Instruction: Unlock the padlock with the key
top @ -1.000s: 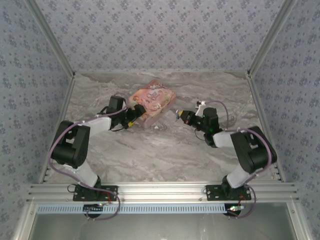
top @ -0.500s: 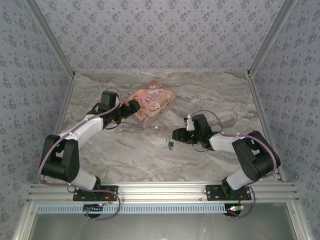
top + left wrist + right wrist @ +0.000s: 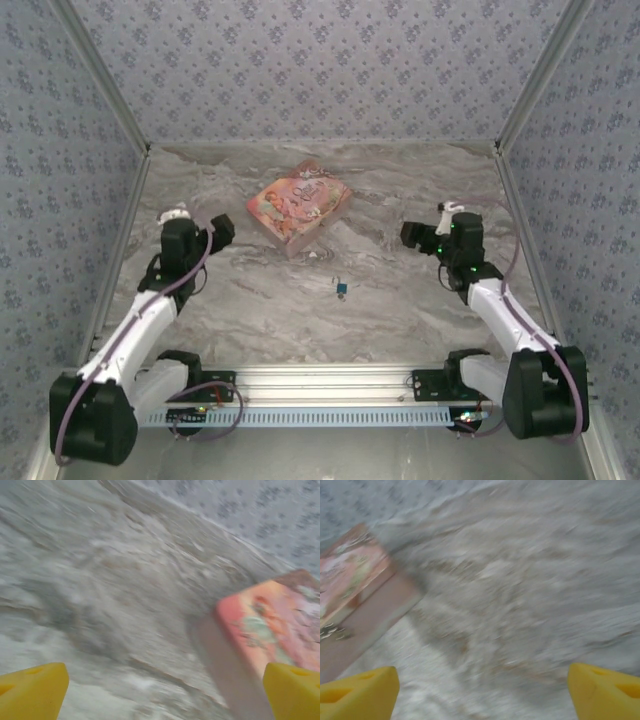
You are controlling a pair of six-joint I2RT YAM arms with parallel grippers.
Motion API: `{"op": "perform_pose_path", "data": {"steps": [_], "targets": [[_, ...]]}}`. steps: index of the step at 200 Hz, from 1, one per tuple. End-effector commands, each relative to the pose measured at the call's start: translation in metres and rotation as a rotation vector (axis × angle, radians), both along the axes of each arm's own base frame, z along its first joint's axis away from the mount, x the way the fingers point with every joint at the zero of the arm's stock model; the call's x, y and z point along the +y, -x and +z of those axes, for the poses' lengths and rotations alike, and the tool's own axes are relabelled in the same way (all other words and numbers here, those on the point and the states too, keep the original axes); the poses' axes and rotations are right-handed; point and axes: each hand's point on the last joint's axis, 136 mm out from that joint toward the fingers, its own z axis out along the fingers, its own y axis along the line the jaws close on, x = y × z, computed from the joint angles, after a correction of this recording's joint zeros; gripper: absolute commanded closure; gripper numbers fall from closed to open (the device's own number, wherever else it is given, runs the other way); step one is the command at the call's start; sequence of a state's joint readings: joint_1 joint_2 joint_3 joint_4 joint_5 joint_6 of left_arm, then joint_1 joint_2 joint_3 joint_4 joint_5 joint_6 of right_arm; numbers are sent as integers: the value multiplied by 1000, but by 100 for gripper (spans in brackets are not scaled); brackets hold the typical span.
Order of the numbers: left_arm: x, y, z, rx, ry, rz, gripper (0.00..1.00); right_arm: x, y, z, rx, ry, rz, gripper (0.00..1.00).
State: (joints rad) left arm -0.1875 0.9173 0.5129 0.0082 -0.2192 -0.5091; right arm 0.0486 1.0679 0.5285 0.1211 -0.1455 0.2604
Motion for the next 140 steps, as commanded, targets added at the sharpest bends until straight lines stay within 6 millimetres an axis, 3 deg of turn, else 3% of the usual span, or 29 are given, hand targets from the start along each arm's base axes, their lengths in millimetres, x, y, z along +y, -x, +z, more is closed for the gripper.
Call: {"op": "perform_pose_path", "data": {"steps": [1,36,48,69,92,108,140], "targets": [[41,5,12,-93,-226,143,1,-54,0,-18,-14,145,-144,6],[49,2,-11,-39,-342,110,1,-75,-15,-35,-90,248,-170,2],[50,-1,-13,-53,-362,94,1,-72,-20,-43,-125,246,-156,1],[51,-9,-22,-73,-361,60,1,-64,-33,-41,-170,267,-104,0],[52,-20,-36,-86,-367,22,1,-60,-39,-68,-157,251,-67,0],[51,-29,-48,-83,-394,-4,1,-55,-43,-69,-122,270,-39,0],[38,-53,-52,-122,-410,-92,1,-55,-45,-70,-115,304,-63,0]]}}
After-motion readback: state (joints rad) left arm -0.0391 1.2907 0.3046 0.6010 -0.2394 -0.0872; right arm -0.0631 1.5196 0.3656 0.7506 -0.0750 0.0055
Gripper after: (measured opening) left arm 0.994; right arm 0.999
